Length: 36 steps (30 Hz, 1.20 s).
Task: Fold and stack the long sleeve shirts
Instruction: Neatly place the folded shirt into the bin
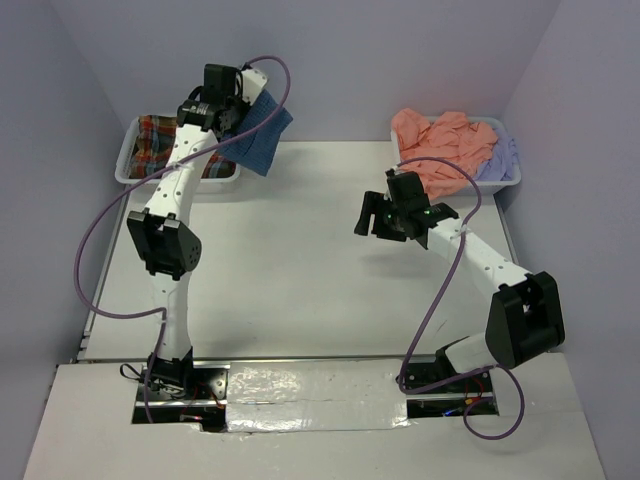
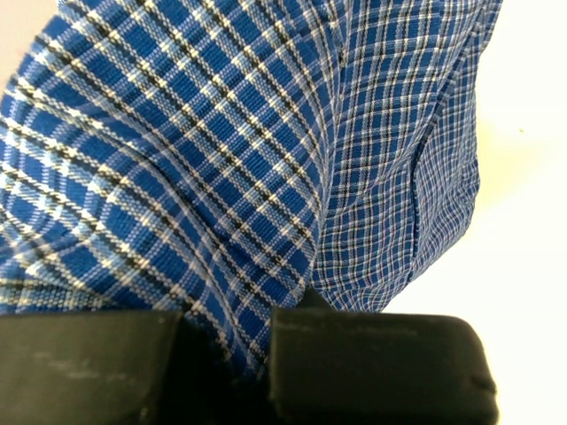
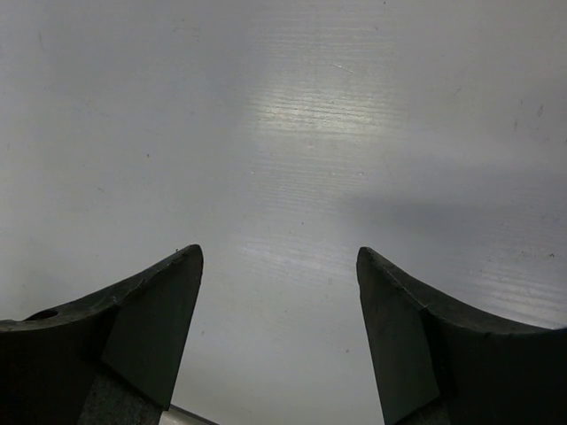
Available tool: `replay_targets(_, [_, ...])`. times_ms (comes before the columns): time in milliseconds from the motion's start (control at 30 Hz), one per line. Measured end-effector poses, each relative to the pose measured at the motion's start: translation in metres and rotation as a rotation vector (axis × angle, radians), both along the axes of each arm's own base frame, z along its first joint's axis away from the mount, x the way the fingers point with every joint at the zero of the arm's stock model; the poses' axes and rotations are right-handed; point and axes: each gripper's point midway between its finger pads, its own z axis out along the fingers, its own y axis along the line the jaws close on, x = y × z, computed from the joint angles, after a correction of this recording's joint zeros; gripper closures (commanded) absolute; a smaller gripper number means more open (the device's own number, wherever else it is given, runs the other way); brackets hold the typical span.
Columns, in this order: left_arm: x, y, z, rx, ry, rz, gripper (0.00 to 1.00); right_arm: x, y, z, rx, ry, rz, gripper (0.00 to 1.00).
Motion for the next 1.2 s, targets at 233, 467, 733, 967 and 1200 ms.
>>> replay_targets(233, [-0.003, 0.015, 0.040, 0.016, -0.088, 0.017, 1.00, -0.001, 0.001, 0.000, -0.001, 0.000, 0.002, 0.23])
replay_targets(467, [-0.010, 0.038, 0.061, 0.029, -0.124, 0.047, 1.00, -0.002, -0.001, 0.002, -0.007, -0.005, -0.002, 0.23])
replay_targets(733, [-0.019, 0.073, 0.073, 0.034, -0.138, 0.106, 1.00, -0.002, -0.001, 0.003, -0.008, -0.007, -0.002, 0.23])
replay_targets(967, [-0.021, 0.088, 0.059, 0.029, -0.105, 0.125, 1.00, -0.003, 0.000, 0.003, -0.010, -0.008, 0.000, 0.24])
replay_targets(1200, [-0.022, 0.089, 0.043, -0.014, -0.060, 0.107, 1.00, -0.004, 0.001, 0.002, -0.014, -0.005, 0.003, 0.24])
